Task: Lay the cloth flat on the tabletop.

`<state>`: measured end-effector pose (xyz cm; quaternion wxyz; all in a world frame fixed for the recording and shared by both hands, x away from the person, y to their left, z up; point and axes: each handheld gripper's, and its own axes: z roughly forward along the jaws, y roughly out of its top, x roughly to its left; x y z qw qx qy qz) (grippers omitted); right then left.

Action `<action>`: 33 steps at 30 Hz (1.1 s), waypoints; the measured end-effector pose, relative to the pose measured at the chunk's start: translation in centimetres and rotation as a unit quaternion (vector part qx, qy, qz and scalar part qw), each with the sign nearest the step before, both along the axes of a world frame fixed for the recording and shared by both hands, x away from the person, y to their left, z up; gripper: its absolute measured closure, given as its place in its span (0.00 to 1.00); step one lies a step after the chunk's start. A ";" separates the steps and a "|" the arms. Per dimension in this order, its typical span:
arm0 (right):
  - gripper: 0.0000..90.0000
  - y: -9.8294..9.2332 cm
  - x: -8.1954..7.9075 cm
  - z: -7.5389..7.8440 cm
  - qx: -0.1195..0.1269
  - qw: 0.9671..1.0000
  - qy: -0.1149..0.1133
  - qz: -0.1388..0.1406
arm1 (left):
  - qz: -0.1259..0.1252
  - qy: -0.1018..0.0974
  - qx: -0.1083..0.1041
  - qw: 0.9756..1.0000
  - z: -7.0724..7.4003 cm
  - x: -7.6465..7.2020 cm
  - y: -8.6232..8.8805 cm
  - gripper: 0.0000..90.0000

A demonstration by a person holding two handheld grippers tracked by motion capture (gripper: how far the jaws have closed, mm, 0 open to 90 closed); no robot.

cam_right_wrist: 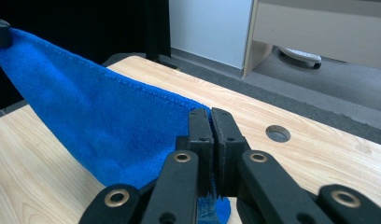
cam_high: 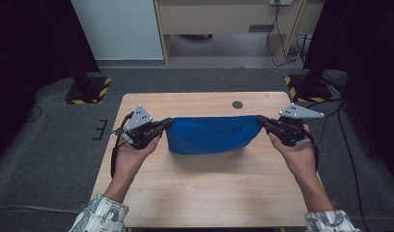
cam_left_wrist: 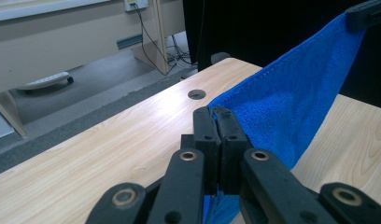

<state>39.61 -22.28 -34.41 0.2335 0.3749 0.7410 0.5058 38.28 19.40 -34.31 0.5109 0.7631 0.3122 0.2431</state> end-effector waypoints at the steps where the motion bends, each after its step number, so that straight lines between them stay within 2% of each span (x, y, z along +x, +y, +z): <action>1: 0.98 0.0 -0.1 0.1 0.002 1.000 0.000 -0.001 | -0.001 -0.002 0.000 1.000 0.1 -0.1 0.0 0.98; 8: 0.98 -0.2 -1.3 0.8 0.005 1.000 -0.013 0.006 | -0.006 -0.014 0.003 1.000 1.0 -1.7 0.3 0.98; 14: 0.98 -0.3 -2.4 1.5 0.009 1.000 -0.022 0.011 | -0.010 -0.028 -0.008 1.000 2.0 -3.4 0.6 0.98; 17: 0.98 -0.5 -3.8 2.2 0.014 0.999 -0.033 0.015 | -0.015 -0.034 -0.008 0.999 2.5 -4.3 0.7 0.98; 18: 0.98 -0.5 -3.8 2.2 0.014 0.999 -0.033 0.015 | -0.017 -0.035 -0.008 0.999 2.7 -4.7 0.7 0.98; 20: 0.98 -0.6 -5.1 2.9 0.017 0.999 -0.041 0.019 | -0.025 -0.036 -0.007 0.999 3.2 -5.5 0.8 0.98; 22: 0.97 -0.6 -5.4 3.1 0.017 0.999 -0.041 0.018 | -0.026 -0.035 -0.005 0.999 3.3 -5.6 0.8 0.98; 23: 0.97 -0.6 -5.5 3.2 0.016 0.999 -0.039 0.017 | -0.026 -0.033 -0.003 0.999 3.3 -5.4 0.8 0.98; 24: 0.98 -0.4 -5.4 3.2 0.010 0.999 -0.034 0.013 | -0.021 -0.027 0.005 0.999 3.2 -4.6 0.8 0.98; 25: 0.98 -0.4 -5.4 3.2 0.010 0.999 -0.034 0.013 | -0.021 -0.027 0.005 0.999 3.2 -4.6 0.8 0.98; 26: 0.98 -0.2 -5.1 3.1 0.004 0.999 -0.030 0.012 | -0.017 -0.020 0.005 1.000 3.0 -3.9 0.9 0.98; 27: 0.97 0.3 -4.1 2.6 -0.007 1.000 -0.025 0.008 | -0.011 -0.001 0.002 1.000 2.3 -2.3 1.1 0.98; 28: 0.97 0.3 -4.1 2.6 -0.007 1.000 -0.025 0.008 | -0.011 -0.001 0.002 1.000 2.3 -2.3 1.1 0.98; 29: 0.97 0.7 -2.8 1.8 -0.009 1.000 -0.013 0.006 | -0.007 0.006 0.000 1.000 1.8 -1.4 1.2 0.98; 31: 0.97 0.8 -2.2 1.5 -0.014 1.000 -0.011 0.006 | -0.003 0.016 0.004 1.000 1.1 -0.2 1.3 0.98; 33: 0.97 1.1 -0.9 0.5 -0.017 1.000 0.003 0.003 | 0.002 0.028 0.005 1.000 0.1 1.2 1.4 0.98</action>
